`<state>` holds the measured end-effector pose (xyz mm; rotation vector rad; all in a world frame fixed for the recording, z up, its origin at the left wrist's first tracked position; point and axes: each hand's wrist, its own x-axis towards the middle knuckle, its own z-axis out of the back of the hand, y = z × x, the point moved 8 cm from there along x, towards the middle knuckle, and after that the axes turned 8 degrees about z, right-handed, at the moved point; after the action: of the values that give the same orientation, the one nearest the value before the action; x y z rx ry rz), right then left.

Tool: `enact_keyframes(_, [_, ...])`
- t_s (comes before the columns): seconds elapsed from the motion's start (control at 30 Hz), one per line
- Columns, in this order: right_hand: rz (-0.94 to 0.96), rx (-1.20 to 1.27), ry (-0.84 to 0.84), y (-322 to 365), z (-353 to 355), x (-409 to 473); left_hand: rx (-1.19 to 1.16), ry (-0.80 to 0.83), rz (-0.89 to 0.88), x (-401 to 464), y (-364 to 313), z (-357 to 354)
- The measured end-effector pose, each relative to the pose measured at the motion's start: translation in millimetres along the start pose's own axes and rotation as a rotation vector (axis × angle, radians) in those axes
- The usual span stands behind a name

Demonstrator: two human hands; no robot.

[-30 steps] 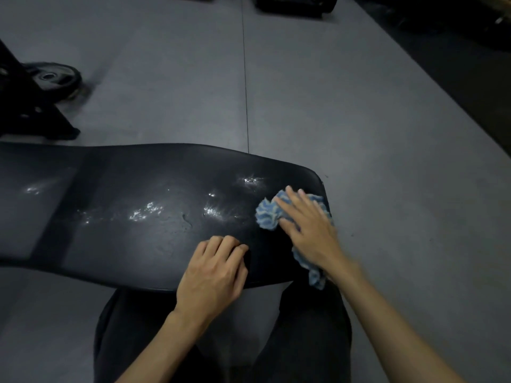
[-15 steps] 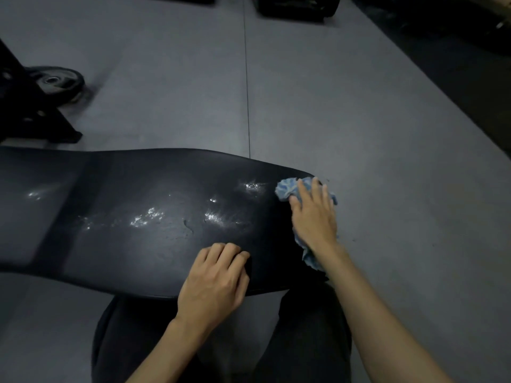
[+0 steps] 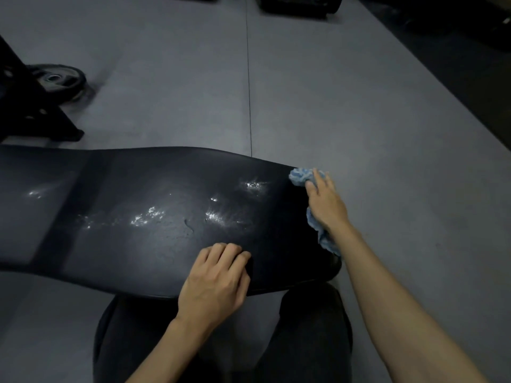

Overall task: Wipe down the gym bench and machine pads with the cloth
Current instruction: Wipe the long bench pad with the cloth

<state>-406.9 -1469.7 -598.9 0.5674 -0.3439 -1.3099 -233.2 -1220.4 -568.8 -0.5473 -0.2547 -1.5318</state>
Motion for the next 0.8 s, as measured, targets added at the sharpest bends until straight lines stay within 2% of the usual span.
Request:
enact_keyframes(0.03, [-0.017,-0.097,-0.001,7,-5,-6,-0.005,-0.001,0.001,0,0,1])
enact_keyframes(0.1, [0.108,-0.296,-0.024,29,-15,-25,-0.004,-0.009,0.002,1,0,2])
enact_keyframes(0.2, [0.312,-0.284,-0.009,25,-15,-37,-0.004,-0.012,-0.007,1,-2,1])
enact_keyframes(0.27, [0.265,-0.184,-0.01,15,-8,-24,0.003,-0.015,-0.006,1,-1,1])
enact_keyframes(0.33, [0.08,-0.111,-0.065,10,-5,-10,0.0,-0.014,-0.006,2,-1,1])
enact_keyframes(0.4, [-0.064,-0.195,-0.097,17,-12,-10,-0.01,-0.01,-0.002,1,-1,1])
enact_keyframes(0.47, [0.036,-0.328,-0.104,34,-21,-20,-0.015,-0.01,-0.001,1,-1,0])
enact_keyframes(0.57, [0.329,-0.311,-0.06,38,-21,-26,-0.014,-0.015,-0.009,1,-1,0])
enact_keyframes(0.6, [0.332,-0.265,-0.041,33,-16,-19,-0.011,-0.018,-0.008,2,-1,0])
enact_keyframes(0.67, [0.16,-0.17,-0.044,23,-9,-1,-0.012,-0.017,-0.01,1,-1,0])
enact_keyframes(0.73, [0.016,-0.216,-0.056,31,-16,8,-0.018,-0.018,-0.009,1,-1,0])
enact_keyframes(0.8, [0.162,-0.313,-0.005,66,-37,6,-0.02,-0.018,-0.011,1,-1,0])
